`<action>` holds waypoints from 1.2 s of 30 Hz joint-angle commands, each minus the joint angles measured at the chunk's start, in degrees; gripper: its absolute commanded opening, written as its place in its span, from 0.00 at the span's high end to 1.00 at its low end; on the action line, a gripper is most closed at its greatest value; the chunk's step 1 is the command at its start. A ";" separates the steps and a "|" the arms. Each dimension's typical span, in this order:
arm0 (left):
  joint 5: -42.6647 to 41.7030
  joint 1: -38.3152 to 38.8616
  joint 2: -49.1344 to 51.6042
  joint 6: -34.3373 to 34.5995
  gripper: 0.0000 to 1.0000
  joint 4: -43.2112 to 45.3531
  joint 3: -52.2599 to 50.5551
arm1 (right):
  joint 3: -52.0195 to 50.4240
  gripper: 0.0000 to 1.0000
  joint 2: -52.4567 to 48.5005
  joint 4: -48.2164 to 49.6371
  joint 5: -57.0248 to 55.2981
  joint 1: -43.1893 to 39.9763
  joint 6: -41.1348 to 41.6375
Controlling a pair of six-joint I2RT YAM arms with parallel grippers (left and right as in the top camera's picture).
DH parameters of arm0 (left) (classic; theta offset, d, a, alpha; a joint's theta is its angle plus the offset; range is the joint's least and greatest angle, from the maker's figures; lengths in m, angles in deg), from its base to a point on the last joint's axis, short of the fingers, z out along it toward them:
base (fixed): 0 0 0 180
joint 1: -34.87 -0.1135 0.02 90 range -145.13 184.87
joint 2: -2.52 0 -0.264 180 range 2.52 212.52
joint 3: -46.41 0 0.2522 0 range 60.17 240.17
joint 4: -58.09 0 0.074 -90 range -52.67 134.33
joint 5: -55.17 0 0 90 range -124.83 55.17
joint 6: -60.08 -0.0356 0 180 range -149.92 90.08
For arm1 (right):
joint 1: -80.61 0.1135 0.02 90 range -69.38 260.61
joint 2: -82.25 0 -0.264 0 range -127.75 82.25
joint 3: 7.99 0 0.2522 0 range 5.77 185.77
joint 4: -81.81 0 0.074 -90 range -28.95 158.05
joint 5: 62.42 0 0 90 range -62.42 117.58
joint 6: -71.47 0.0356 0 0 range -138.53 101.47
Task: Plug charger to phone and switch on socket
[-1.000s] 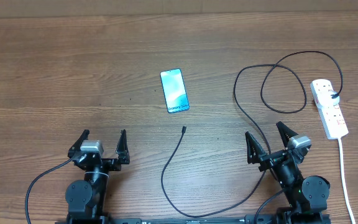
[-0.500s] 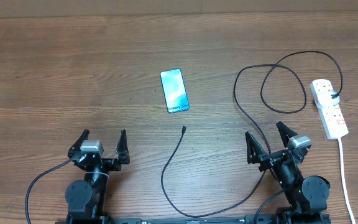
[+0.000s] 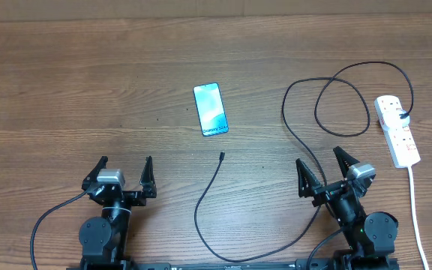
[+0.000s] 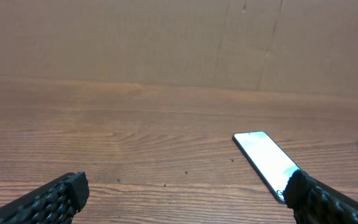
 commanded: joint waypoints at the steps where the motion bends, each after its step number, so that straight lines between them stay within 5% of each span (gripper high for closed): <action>1: 0.37 0.42 -0.66 -0.66 0.00 -0.13 -0.20 | -0.55 0.00 0.57 0.35 0.02 0.22 0.17; 31: 2.45 0.37 -0.66 -0.90 0.01 0.11 -0.20 | -0.55 0.00 0.57 0.35 0.02 0.22 0.17; 36: 1.79 0.37 -0.66 -0.83 0.00 5.42 -0.07 | -0.55 0.00 0.57 0.35 0.02 0.22 0.17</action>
